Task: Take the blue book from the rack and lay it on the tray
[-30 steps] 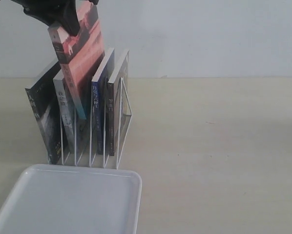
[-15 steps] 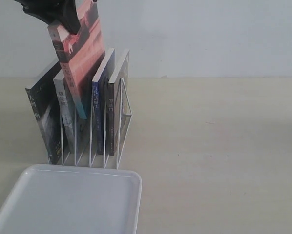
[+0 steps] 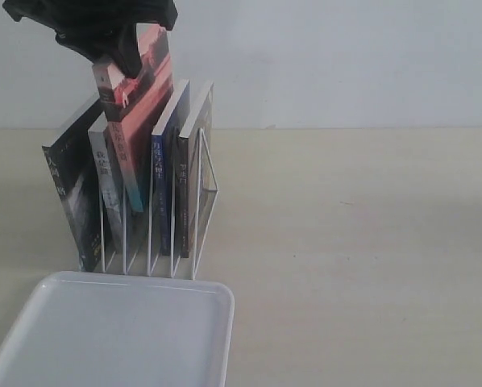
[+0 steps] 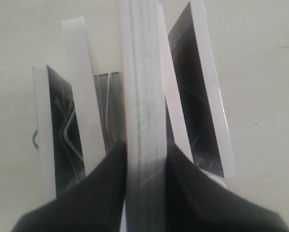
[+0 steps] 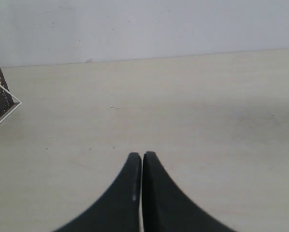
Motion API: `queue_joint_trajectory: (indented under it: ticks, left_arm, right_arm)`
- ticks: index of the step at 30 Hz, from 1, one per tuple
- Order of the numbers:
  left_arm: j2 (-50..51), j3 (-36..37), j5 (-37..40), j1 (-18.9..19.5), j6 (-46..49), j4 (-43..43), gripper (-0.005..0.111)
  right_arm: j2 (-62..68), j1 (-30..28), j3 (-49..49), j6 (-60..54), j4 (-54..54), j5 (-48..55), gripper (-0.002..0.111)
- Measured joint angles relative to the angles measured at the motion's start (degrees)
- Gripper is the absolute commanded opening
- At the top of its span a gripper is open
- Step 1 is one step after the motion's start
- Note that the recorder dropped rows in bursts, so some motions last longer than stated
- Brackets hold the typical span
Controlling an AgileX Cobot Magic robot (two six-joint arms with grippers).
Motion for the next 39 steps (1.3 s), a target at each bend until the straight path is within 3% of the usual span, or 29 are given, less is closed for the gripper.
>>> queue_joint_trajectory:
  ticks: [30,32,35,37,39]
  left_arm:
    - [0.0,5.0,-0.3,0.0,-1.4,1.0,0.005]
    - [0.0,5.0,-0.3,0.0,-1.4,1.0,0.011]
    - [0.0,5.0,-0.3,0.0,-1.4,1.0,0.044]
    - [0.0,5.0,-1.0,0.0,-1.4,1.0,0.052]
    - [0.0,5.0,-1.2,0.0,-1.4,1.0,0.052]
  right_arm:
    - [0.0,0.0,0.0,0.0,0.0,-0.1,0.000]
    - [0.0,0.0,0.0,0.0,0.0,-0.1,0.000]
    - [0.0,0.0,0.0,0.0,0.0,-0.1,0.000]
    - [0.0,0.0,0.0,0.0,0.0,-0.1,0.000]
    - [0.0,0.0,0.0,0.0,0.0,-0.1,0.000]
